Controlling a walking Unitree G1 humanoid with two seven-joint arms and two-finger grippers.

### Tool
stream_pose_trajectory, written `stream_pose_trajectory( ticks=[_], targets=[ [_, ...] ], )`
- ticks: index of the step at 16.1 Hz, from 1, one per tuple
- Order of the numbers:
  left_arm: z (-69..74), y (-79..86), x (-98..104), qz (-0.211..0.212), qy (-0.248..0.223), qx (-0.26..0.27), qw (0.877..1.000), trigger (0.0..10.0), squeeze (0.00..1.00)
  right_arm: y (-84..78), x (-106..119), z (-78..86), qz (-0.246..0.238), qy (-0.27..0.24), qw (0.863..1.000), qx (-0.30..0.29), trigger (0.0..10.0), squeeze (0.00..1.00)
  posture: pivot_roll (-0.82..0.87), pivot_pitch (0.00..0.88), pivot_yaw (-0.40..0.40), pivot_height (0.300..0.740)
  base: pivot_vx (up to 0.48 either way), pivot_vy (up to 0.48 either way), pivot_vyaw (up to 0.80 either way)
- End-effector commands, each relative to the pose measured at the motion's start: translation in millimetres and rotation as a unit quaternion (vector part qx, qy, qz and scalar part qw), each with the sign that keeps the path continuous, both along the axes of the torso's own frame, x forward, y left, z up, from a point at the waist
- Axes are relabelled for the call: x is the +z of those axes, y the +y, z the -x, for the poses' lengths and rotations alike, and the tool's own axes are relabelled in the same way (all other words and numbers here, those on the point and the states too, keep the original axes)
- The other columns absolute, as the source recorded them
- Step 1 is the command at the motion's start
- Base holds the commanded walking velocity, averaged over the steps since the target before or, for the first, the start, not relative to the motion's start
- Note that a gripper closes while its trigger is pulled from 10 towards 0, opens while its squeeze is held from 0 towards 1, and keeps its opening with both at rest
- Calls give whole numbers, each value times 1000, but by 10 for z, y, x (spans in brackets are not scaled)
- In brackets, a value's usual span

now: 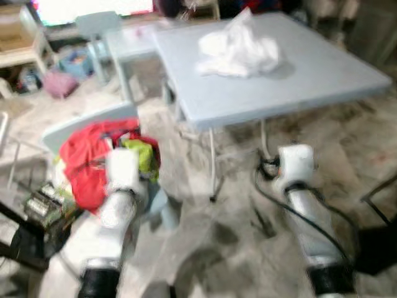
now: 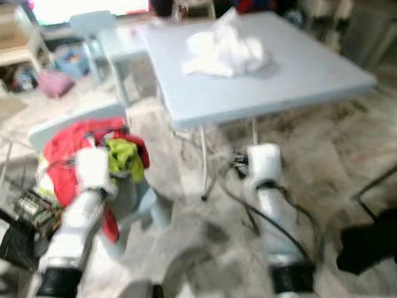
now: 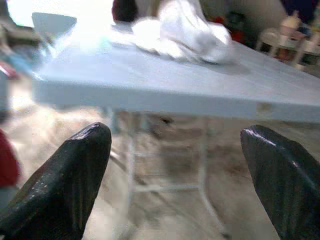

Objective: Hang hanger

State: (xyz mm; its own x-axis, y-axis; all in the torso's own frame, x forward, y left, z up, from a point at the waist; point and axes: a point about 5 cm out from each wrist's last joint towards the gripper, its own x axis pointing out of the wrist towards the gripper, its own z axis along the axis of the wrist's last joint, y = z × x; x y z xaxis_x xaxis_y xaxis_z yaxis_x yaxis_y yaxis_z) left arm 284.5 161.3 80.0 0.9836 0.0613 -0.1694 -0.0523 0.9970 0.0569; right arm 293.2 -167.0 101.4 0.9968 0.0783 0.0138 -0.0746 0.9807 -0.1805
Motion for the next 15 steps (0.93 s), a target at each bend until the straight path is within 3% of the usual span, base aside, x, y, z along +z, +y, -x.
stream_pose_trajectory(
  ticks=[1, 10, 15],
  targets=[
    [-25, -72, 45, 11, -9, -13, 1000, 10000, 0, -112, 31, 14, 1, -5, 1000, -12, 10000, 0, -54, 0, 30, 740, 0, 379, 0],
    [-9, -138, 60, 15, -11, -37, 999, 10000, 0, -100, 24, 44, -1, -4, 1000, -8, 10000, 0, -55, 0, 38, 740, 0, 480, 0],
    [-2, -191, 140, 30, -40, -71, 996, 10000, 0, -88, 17, 53, 0, -5, 1000, -6, 10000, 0, -55, 0, 39, 740, 0, 0, 0]
  ],
)
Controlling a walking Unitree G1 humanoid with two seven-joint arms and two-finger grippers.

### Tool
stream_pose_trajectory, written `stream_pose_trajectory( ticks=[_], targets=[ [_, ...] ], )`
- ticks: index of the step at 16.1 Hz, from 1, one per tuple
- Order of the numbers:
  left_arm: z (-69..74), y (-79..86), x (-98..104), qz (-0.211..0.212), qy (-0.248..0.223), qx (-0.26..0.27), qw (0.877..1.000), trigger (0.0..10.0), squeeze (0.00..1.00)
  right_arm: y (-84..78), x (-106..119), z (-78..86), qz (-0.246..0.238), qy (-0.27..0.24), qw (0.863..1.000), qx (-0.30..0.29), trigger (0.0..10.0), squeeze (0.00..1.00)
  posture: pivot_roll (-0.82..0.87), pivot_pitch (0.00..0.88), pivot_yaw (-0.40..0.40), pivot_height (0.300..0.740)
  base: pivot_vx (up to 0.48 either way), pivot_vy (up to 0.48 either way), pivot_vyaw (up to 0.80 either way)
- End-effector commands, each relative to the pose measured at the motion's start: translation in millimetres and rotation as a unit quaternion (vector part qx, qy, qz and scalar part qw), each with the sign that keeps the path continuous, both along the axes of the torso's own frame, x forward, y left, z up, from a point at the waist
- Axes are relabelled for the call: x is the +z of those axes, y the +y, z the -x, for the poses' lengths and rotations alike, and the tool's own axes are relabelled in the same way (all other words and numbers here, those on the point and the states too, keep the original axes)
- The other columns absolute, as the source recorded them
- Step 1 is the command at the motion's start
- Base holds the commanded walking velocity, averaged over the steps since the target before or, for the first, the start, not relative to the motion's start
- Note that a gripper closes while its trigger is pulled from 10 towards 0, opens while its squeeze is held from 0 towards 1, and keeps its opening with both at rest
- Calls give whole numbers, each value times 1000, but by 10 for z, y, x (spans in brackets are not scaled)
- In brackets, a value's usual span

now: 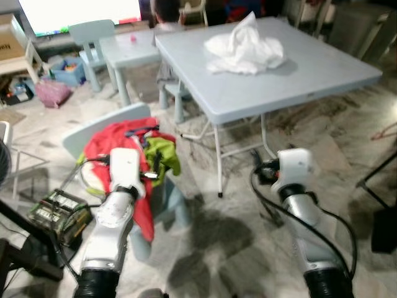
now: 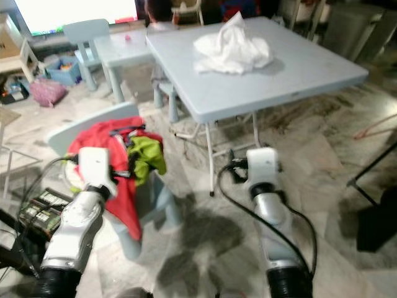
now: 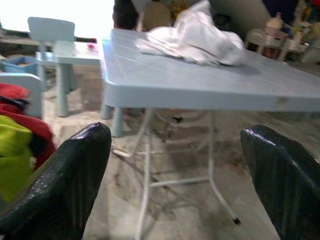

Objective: Hang hanger

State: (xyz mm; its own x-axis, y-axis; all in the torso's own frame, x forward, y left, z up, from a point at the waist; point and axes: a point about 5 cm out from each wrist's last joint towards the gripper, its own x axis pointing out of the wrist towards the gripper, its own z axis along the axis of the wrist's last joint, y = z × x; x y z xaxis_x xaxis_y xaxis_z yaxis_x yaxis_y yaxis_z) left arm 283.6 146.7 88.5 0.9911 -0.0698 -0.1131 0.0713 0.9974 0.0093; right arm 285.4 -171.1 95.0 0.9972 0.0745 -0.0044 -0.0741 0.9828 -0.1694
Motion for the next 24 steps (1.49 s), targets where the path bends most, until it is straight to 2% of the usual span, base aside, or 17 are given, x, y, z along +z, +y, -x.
stream_pose_trajectory(
  ticks=[1, 6, 18, 24],
  targets=[
    [-15, -45, 64, 5, -16, -9, 1000, 10000, 0, -48, 85, -29, 7, -15, 1000, -2, 10000, 0, -56, 0, 39, 740, 0, 0, 0],
    [-10, -54, 77, 11, -22, -17, 1000, 10000, 0, -26, 100, -36, 8, -19, 1000, 5, 10000, 0, -55, 0, 35, 740, 0, 0, 382],
    [6, -64, 50, 13, -20, -22, 999, 10000, 0, 12, 106, -42, 24, -21, 999, 22, 10000, 0, -51, 0, 27, 740, 273, 0, 67],
    [11, -60, 39, 11, -16, -24, 1000, 10000, 0, 14, 96, -47, 11, -18, 1000, 18, 10000, 0, -48, 0, 28, 740, 278, 0, 133]
  ],
)
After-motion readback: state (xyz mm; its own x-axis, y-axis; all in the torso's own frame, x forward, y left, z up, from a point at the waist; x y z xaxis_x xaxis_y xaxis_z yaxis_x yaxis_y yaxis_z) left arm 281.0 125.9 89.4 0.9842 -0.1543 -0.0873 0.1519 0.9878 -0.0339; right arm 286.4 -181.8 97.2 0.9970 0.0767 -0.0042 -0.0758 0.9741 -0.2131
